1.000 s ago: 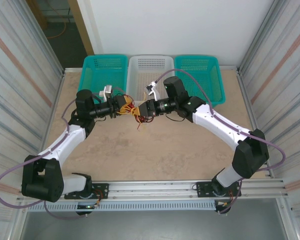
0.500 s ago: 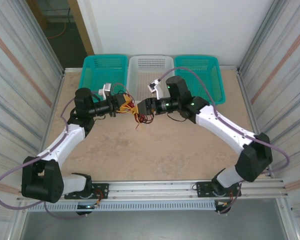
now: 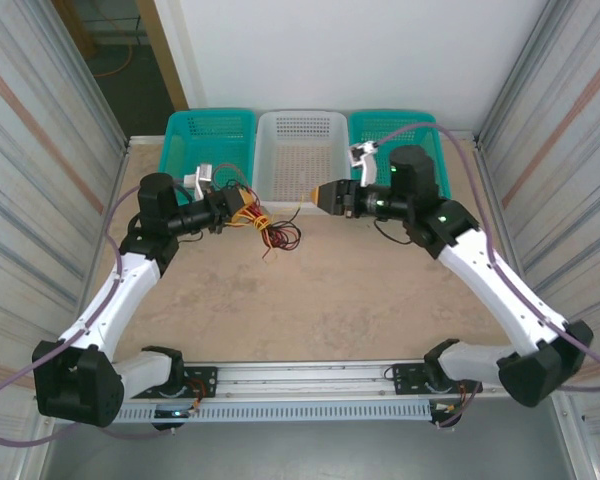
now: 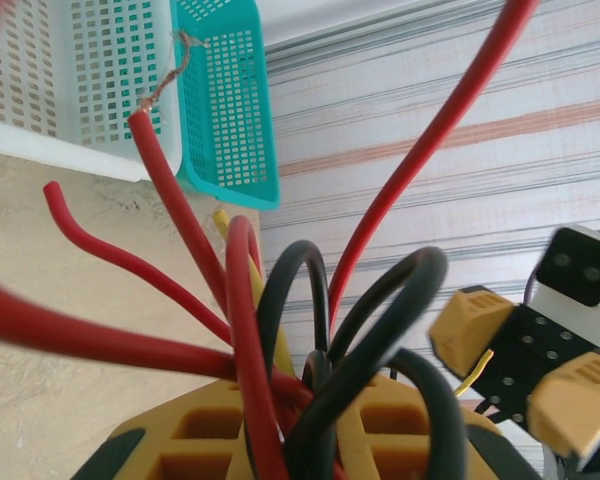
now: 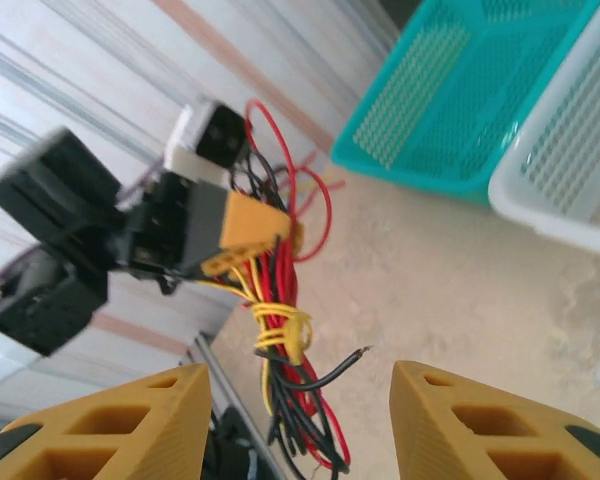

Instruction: Untangle the cables

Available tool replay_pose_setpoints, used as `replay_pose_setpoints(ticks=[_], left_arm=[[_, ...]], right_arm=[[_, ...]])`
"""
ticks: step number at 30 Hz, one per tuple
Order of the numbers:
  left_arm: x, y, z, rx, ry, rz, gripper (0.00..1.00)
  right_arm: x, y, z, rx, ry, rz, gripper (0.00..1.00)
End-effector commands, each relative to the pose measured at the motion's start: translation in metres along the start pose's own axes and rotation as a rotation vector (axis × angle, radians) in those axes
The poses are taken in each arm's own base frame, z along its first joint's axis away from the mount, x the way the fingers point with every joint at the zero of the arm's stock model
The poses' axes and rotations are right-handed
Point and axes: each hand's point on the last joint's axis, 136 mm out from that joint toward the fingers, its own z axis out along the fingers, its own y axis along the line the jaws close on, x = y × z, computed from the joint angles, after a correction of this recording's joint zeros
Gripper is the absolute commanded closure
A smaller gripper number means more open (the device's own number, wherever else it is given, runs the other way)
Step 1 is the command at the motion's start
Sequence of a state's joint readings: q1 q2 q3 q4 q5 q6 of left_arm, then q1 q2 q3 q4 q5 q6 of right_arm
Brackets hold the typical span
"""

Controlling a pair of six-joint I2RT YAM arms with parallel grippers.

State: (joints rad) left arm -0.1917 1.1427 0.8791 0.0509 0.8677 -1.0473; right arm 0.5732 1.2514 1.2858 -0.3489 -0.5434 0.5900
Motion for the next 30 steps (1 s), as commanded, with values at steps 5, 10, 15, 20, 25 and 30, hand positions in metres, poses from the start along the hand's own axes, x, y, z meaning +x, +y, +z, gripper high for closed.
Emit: replay_pose_setpoints(ticks=[5, 10, 15, 20, 25, 30], left_arm=[[0.006, -0.022, 0.000, 0.042, 0.040, 0.092, 1.00], [0.007, -0.021, 0.002, 0.044, 0.051, 0.092, 1.00], [0.008, -0.019, 0.003, 0.043, 0.054, 0.091, 1.00], [0.008, -0.017, 0.005, 0.048, 0.058, 0.080, 1.00], [0.007, -0.018, 0.005, 0.057, 0.059, 0.078, 1.00], [0.008, -0.018, 0.005, 0.060, 0.059, 0.078, 1.00]], right_arm=[[0.006, 0.011, 0.020, -0.006, 0.077, -0.045, 0.62], [0.009, 0.014, 0.028, -0.009, 0.095, -0.069, 0.79], [0.011, 0.013, 0.029, 0.009, 0.104, -0.086, 1.00], [0.009, 0.013, 0.026, 0.022, 0.095, -0.087, 1.00], [0.010, 0.007, 0.027, 0.037, 0.098, -0.074, 0.65], [0.021, 0.008, 0.030, 0.013, 0.135, -0.058, 0.54]])
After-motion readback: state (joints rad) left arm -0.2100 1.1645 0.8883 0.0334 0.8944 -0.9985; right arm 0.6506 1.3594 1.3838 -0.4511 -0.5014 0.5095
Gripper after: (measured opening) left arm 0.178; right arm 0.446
